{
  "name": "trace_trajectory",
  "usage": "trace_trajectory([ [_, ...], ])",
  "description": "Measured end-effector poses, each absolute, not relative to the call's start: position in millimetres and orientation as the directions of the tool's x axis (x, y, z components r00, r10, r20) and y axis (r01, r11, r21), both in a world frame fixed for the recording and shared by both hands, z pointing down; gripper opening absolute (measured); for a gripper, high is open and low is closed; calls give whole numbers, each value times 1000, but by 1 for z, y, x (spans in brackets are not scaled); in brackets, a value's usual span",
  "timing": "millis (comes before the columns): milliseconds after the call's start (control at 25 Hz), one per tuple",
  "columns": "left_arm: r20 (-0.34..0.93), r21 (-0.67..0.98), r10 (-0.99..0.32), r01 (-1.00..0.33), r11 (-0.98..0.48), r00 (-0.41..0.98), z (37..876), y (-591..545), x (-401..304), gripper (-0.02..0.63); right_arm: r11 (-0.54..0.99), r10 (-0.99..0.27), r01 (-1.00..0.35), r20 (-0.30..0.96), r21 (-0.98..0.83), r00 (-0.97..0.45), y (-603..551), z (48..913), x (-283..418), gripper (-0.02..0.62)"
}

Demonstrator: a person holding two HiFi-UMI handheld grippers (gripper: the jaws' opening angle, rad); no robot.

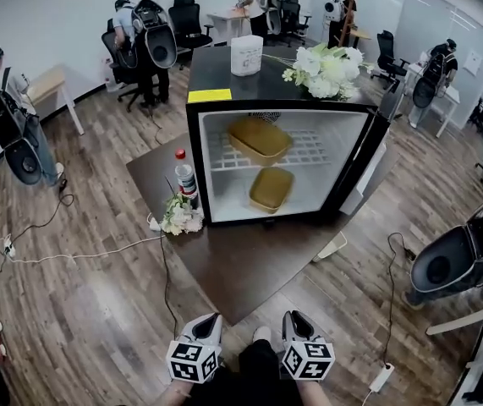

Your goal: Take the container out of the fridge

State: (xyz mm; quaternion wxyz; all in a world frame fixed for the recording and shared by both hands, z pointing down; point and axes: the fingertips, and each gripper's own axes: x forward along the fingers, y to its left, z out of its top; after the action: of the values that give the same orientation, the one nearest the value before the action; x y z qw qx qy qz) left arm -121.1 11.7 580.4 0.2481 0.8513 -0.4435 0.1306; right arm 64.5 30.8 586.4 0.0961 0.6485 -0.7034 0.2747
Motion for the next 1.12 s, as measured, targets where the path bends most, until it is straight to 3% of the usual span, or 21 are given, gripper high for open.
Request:
trace_trajectory([
  [640,430,325,-765,-873,-363,479,584,-76,-48,8,125,-832,-953,495,-274,-252,-82,586,135,60],
  [1120,429,335,-779,-881,-333,458,585,-98,-42,8,122,-824,-950,504,-289,-259,-113,584,144,77],
])
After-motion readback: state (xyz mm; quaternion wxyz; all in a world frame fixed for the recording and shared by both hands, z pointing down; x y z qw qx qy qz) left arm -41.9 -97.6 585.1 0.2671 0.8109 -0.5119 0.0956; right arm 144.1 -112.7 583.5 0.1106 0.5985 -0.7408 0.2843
